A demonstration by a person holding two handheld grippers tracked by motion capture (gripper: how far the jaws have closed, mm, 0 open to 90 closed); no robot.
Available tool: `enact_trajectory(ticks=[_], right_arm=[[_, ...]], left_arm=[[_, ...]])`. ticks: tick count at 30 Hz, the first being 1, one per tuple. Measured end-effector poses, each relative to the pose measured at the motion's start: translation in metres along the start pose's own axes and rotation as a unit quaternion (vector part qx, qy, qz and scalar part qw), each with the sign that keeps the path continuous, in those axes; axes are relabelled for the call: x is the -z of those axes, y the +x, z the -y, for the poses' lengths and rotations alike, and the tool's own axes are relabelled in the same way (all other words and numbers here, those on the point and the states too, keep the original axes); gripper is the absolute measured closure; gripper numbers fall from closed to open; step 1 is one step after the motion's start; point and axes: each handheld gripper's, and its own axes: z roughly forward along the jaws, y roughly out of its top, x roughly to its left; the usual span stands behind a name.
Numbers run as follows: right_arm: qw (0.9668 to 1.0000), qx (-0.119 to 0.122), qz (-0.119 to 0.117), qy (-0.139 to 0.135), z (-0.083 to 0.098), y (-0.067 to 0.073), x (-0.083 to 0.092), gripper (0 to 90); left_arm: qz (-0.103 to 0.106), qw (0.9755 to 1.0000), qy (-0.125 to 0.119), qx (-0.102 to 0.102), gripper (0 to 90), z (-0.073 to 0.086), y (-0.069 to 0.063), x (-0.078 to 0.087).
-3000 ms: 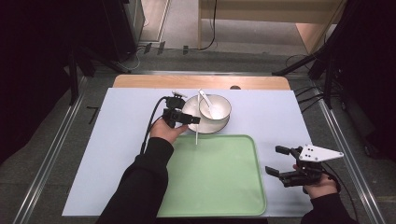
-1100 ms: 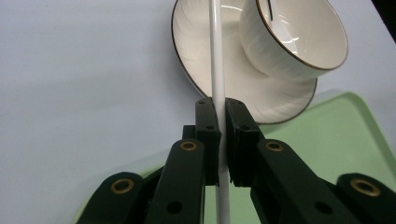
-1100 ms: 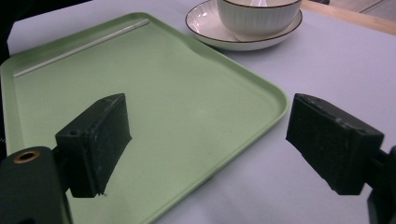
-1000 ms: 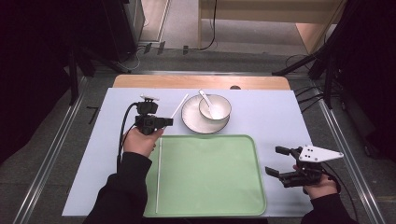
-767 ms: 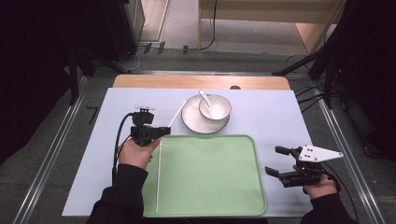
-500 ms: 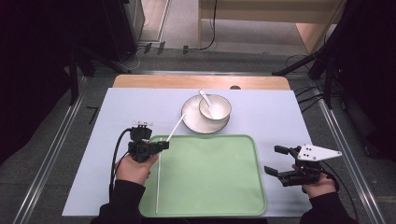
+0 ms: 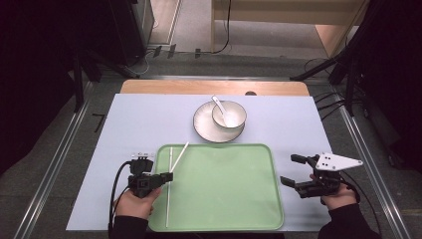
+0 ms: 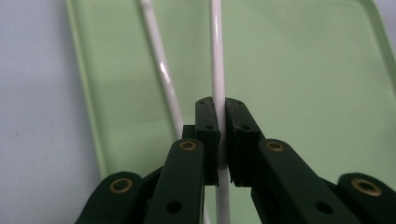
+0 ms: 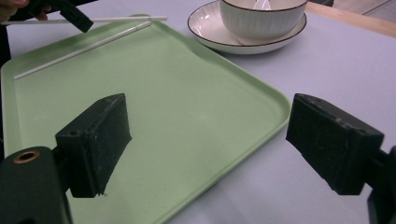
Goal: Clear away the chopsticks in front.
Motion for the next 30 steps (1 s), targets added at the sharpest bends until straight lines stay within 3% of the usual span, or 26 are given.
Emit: enact_trajectory(ticks=[6, 10, 13, 23, 27, 30], right_arm=[[1.0, 0.001, -0.002, 0.0, 0.0, 0.001, 0.0, 14.0], [1.0, 0.0, -0.001, 0.001, 0.0, 0.0, 0.0, 14.0], [1.0, -0.001, -0.002, 0.001, 0.0, 0.001, 0.0, 14.0], [1.0, 0.001, -0.003, 0.002, 0.0, 0.001, 0.0, 14.0], [1.0, 0.0, -0.002, 0.003, 0.0, 0.001, -0.001, 14.0], [1.0, 0.001, -0.001, 0.004, 0.0, 0.001, -0.001, 14.0]], left_arm=[[-0.013, 0.9999, 0.01, 0.0, 84.0, 0.003, -0.002, -0.01], [-0.017, 0.9997, 0.016, -0.01, 82.5, 0.001, -0.007, -0.02], [-0.032, 0.9989, 0.028, -0.021, 82.0, 0.001, -0.01, -0.028], [-0.003, 0.999, 0.015, -0.041, 75.0, -0.007, -0.018, -0.028], [0.009, 0.997, 0.017, -0.076, 70.3, -0.01, -0.027, -0.03], [0.019, 0.9961, 0.017, -0.084, 62.3, -0.012, -0.03, -0.032]])
